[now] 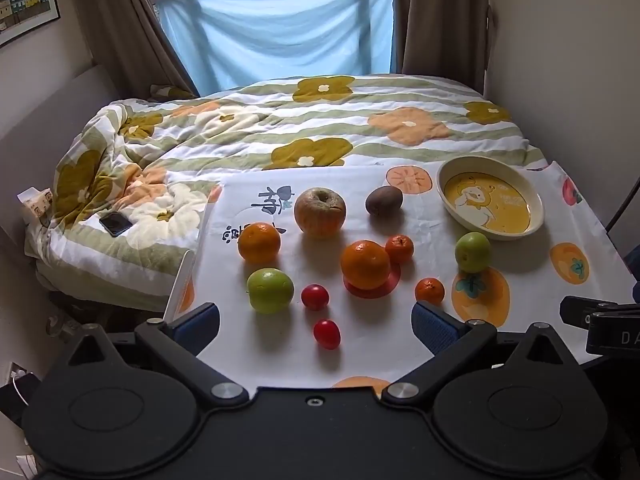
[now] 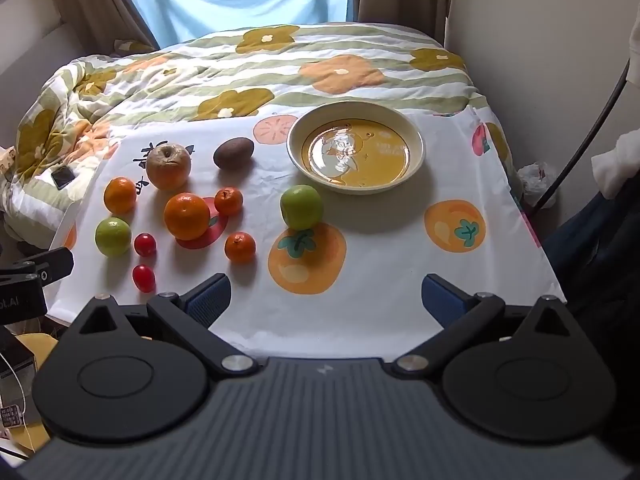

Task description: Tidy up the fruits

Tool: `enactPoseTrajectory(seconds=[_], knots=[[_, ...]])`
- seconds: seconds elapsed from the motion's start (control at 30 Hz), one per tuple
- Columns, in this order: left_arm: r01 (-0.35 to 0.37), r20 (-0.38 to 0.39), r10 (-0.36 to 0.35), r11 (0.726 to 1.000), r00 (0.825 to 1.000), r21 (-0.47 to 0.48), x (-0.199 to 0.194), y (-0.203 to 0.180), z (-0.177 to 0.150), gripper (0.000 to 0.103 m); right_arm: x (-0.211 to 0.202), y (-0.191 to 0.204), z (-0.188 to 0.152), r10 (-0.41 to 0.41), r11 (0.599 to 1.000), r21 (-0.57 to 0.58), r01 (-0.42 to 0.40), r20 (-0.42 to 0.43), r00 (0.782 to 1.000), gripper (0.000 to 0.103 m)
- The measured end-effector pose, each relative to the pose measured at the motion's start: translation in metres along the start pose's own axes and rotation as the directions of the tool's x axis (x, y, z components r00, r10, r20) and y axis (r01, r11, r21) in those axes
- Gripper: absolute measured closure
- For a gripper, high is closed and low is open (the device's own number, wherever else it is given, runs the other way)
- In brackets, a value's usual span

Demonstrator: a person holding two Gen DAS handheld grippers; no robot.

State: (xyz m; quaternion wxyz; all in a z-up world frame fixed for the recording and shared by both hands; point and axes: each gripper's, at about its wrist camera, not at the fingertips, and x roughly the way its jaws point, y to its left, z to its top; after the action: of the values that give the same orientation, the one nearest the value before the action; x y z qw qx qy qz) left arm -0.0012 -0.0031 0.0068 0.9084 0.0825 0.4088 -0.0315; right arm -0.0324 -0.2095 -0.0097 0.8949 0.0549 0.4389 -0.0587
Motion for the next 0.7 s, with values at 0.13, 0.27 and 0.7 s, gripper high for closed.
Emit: enactPoseTrajectory(seconds=[0.13, 0.27, 0.7], knots=[[0.004, -0.002, -0.004, 1.0, 1.0, -0.015, 0.0, 0.0, 0.0, 0.0, -0.001, 0.001, -0.001, 0.004, 1.0, 0.001, -0.004, -0.001, 1.0, 0.0], [0.006, 0.001, -0.006, 1.0, 1.0, -0.015, 0.001, 0.001, -0.004, 0.0, -0.001, 0.0, -0.001, 0.007, 1.0, -0.001, -0.007, -0.002, 1.0, 0.0], [0.004, 0.014, -0.003, 1.0, 1.0, -0.008, -0.001, 0.0, -0.006, 0.0, -0.004, 0.0, -0.001, -0.003, 1.0, -0.001, 0.003, 0.008, 1.0, 0.0]])
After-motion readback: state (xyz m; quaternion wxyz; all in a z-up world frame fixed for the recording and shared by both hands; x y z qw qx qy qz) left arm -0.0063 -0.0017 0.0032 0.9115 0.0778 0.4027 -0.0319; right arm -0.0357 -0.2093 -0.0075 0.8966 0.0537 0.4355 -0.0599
